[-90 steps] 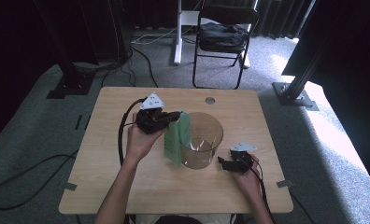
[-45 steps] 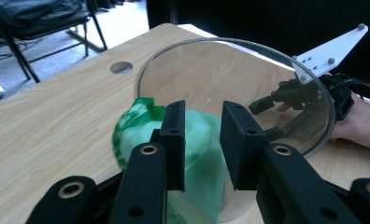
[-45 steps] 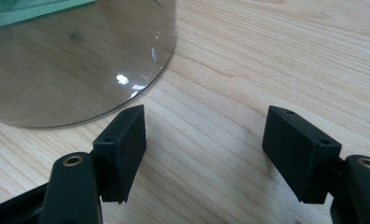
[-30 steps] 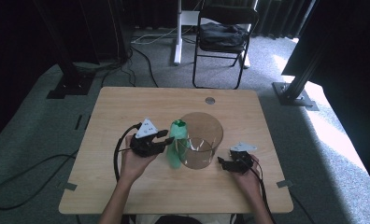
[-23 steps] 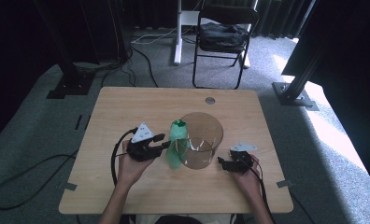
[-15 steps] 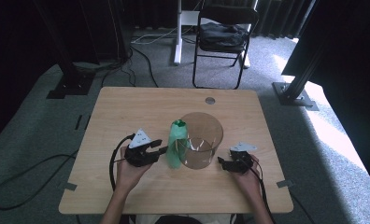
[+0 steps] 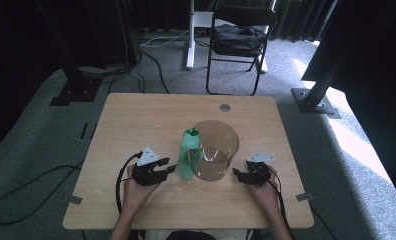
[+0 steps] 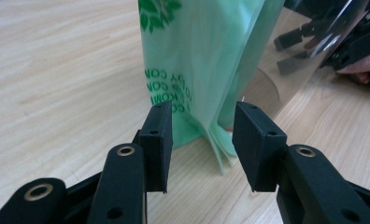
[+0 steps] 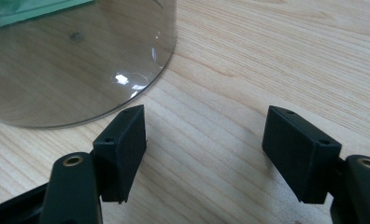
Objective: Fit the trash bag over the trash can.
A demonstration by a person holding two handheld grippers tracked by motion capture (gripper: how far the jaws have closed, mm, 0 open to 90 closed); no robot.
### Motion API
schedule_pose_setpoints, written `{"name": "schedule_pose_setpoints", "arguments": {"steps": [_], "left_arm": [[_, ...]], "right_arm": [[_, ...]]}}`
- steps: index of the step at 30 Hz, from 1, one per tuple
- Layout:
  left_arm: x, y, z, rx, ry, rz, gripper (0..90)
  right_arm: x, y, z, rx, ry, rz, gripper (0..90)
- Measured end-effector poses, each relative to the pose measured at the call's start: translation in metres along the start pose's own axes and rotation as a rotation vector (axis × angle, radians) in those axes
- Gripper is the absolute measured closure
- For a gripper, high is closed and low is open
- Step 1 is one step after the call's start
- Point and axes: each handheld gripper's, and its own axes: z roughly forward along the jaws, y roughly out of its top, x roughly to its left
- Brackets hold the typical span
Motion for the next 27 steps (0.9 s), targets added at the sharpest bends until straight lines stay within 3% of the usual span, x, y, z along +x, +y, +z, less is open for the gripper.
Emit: {"name": "schedule_pose_setpoints", "arguments": {"steps": [17, 27], "left_arm": [[-0.006, -0.017, 0.027, 0.094, -0.009, 0.043, 59.5], [-0.009, -0.022, 0.037, 0.135, 0.001, 0.067, 66.7]], "right_arm": [[0.000, 0.000, 0.000, 0.000, 0.000, 0.000, 29.8], [0.000, 0.000, 0.000, 0.000, 0.000, -0.001, 29.8]]}}
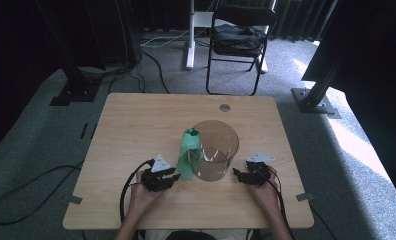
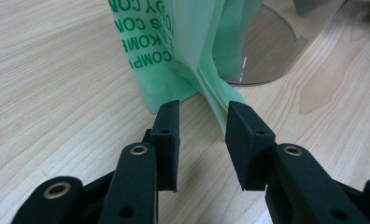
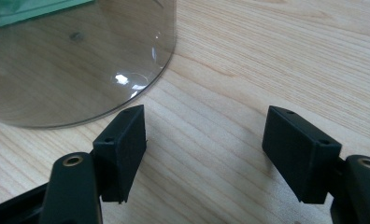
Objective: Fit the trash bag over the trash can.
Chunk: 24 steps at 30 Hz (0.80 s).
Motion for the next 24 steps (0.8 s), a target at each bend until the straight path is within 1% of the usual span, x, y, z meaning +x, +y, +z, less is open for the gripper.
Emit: {"name": "schedule_pose_setpoints", "arguments": {"steps": [3, 4, 5, 7, 10, 12, 16, 17, 22, 24], "left_arm": [[-0.001, 0.000, 0.003, 0.014, 0.009, 0.011, 71.2], [-0.001, 0.000, 0.005, 0.025, 0.014, 0.022, 73.0], [-0.002, -0.001, 0.006, 0.029, 0.018, 0.024, 76.7], [-0.003, -0.001, 0.008, 0.048, 0.025, 0.040, 82.4], [-0.005, -0.001, 0.010, 0.067, 0.034, 0.063, 86.8], [-0.006, -0.001, 0.010, 0.073, 0.041, 0.072, 86.7], [-0.007, -0.003, 0.010, 0.074, 0.043, 0.073, 85.1], [-0.007, -0.003, 0.010, 0.081, 0.046, 0.079, 85.2], [-0.009, -0.005, 0.014, 0.103, 0.058, 0.091, 88.3], [-0.009, -0.004, 0.015, 0.101, 0.057, 0.090, 88.3]], "right_arm": [[0.000, 0.000, 0.000, 0.000, 0.000, 0.000, 29.8], [0.000, 0.000, 0.000, 0.000, 0.000, 0.000, 29.8], [0.000, 0.000, 0.000, 0.000, 0.000, 0.000, 29.8], [0.000, 0.000, 0.000, 0.000, 0.000, 0.000, 29.8], [0.000, 0.000, 0.000, 0.000, 0.000, 0.000, 29.8], [0.000, 0.000, 0.000, 0.000, 0.000, 0.000, 29.8], [0.000, 0.000, 0.000, 0.000, 0.000, 0.000, 29.8], [0.000, 0.000, 0.000, 0.000, 0.000, 0.000, 29.8], [0.000, 0.000, 0.000, 0.000, 0.000, 0.000, 29.8], [0.000, 0.000, 0.000, 0.000, 0.000, 0.000, 29.8]]}}
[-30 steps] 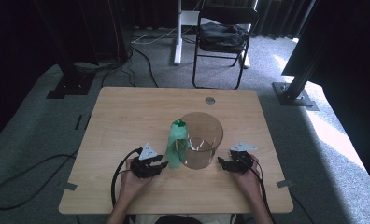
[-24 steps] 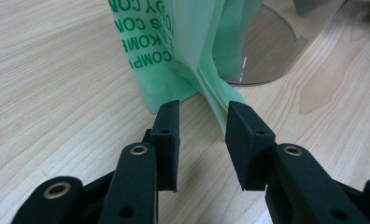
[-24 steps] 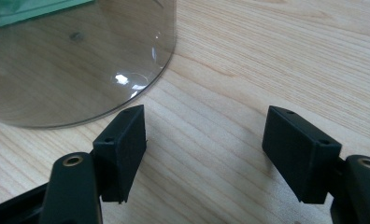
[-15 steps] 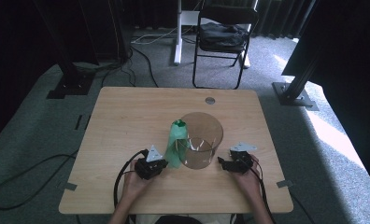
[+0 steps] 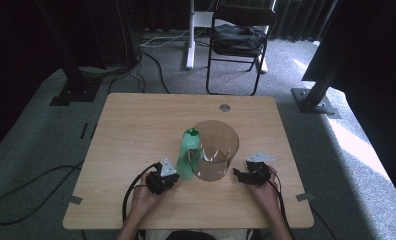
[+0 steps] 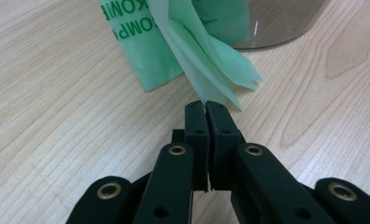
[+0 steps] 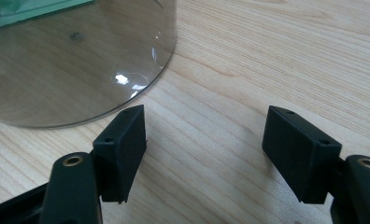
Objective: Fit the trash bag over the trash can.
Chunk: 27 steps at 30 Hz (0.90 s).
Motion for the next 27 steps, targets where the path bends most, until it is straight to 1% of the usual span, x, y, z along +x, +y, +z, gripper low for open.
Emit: {"name": "schedule_pose_setpoints", "arguments": {"steps": [2, 4, 6, 7, 9, 10, 12, 16, 17, 19, 21, 23, 25, 27], "left_arm": [[0.000, 0.001, -0.001, -0.012, -0.007, -0.008, 87.1], [0.001, 0.001, -0.001, -0.031, -0.019, -0.023, 83.6], [0.001, 0.002, -0.001, -0.028, -0.017, -0.019, 82.9], [0.001, 0.002, 0.000, -0.021, -0.006, -0.015, 83.4], [0.001, 0.003, 0.002, -0.011, 0.016, -0.012, 88.5], [0.001, 0.003, 0.002, -0.014, 0.029, -0.010, 90.0], [0.002, 0.004, -0.001, -0.030, 0.052, -0.016, 90.0], [0.008, 0.007, -0.013, -0.078, 0.079, -0.022, 90.0], [0.010, 0.009, -0.018, -0.098, 0.084, -0.030, 90.0], [0.013, 0.011, -0.025, -0.116, 0.087, -0.029, 90.0], [0.017, 0.015, -0.035, -0.146, 0.090, -0.024, 90.0], [0.019, 0.019, -0.044, -0.172, 0.096, -0.012, 90.0], [0.021, 0.023, -0.051, -0.192, 0.094, -0.007, 90.0], [0.023, 0.029, -0.059, -0.209, 0.108, 0.007, 90.0]], "right_arm": [[0.000, 0.000, 0.000, 0.000, 0.000, 0.000, 29.8], [0.000, 0.000, 0.000, 0.000, 0.000, 0.000, 29.8], [0.000, 0.000, 0.000, 0.000, 0.000, 0.000, 29.8], [0.000, 0.000, 0.000, 0.000, 0.000, 0.000, 29.8], [0.000, 0.000, 0.000, 0.000, 0.000, 0.000, 29.8], [0.000, 0.000, 0.000, 0.000, 0.000, 0.000, 29.8], [0.000, 0.000, 0.000, 0.000, 0.000, 0.000, 29.8], [0.000, 0.000, 0.000, 0.000, 0.000, 0.000, 29.8], [0.000, 0.000, 0.000, 0.000, 0.000, 0.000, 29.8], [0.000, 0.000, 0.000, 0.000, 0.000, 0.000, 29.9], [0.000, 0.000, 0.000, 0.000, 0.002, 0.000, 30.6], [0.000, 0.000, 0.000, -0.003, 0.003, 0.000, 34.3], [0.000, 0.000, -0.001, -0.005, 0.004, 0.001, 40.0], [-0.001, 0.001, -0.002, 0.000, 0.008, 0.010, 44.0]]}}
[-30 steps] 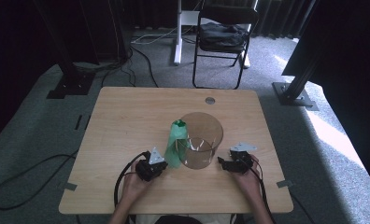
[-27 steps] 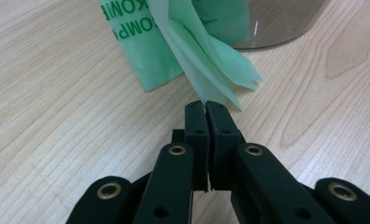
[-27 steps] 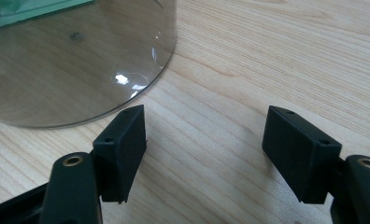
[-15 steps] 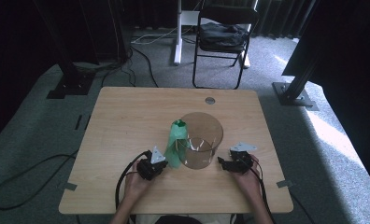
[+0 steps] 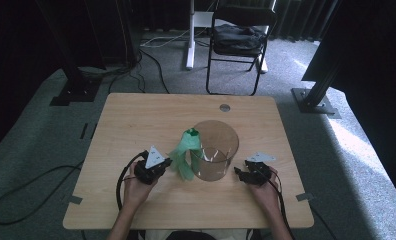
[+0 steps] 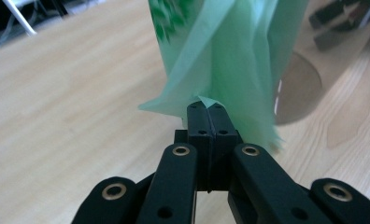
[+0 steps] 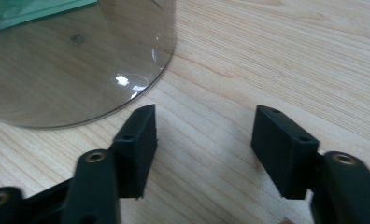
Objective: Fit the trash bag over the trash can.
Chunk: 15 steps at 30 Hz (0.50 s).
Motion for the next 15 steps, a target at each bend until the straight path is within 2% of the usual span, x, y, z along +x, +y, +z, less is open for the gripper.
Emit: {"name": "schedule_pose_setpoints", "arguments": {"steps": [5, 10, 11, 15], "left_arm": [[0.005, 0.020, -0.011, -0.043, 0.015, 0.031, 90.0], [0.008, 0.043, -0.024, -0.100, 0.018, 0.058, 90.0], [0.009, 0.047, -0.027, -0.106, 0.020, 0.073, 90.0], [0.009, 0.063, -0.035, -0.150, -0.007, 0.089, 90.0]], "right_arm": [[0.003, 0.005, -0.005, -0.025, 0.020, -0.011, 49.0], [0.006, 0.013, -0.014, -0.065, 0.031, -0.025, 49.5], [0.007, 0.014, -0.017, -0.071, 0.032, -0.026, 49.4], [0.006, 0.021, -0.029, -0.105, 0.029, -0.031, 49.1]]}}
